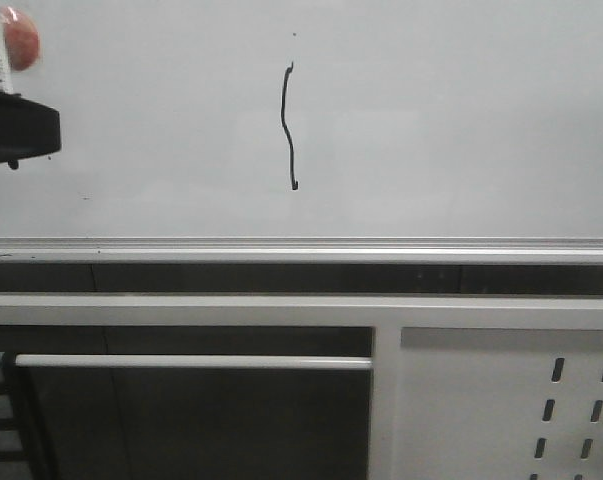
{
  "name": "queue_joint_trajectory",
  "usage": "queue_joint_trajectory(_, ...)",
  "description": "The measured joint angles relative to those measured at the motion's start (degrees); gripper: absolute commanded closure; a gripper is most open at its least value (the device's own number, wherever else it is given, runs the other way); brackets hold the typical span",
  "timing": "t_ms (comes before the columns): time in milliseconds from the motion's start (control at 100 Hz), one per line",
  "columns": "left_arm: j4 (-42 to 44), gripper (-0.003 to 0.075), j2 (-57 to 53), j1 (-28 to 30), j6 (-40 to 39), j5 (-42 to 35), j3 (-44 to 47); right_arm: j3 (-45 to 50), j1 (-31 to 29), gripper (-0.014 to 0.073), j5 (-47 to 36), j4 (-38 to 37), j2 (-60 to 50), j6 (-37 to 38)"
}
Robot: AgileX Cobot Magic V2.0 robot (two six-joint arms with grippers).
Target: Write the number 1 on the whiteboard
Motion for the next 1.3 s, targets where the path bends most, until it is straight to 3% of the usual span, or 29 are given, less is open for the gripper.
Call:
queue_joint_trajectory(570, -2.13, 0.0738, 16.65, 0.09, 0.13, -8.85, -5.93, 0.00, 0.00, 0.0665, 0.00, 0.00, 0.00, 0.00)
queue_joint_trajectory(1300, -2.70, 0.0738, 23.65, 0.09, 0.22, -19.32, -6.34, 0.00, 0.00, 0.0665, -0.07, 0.00, 0.00, 0.00)
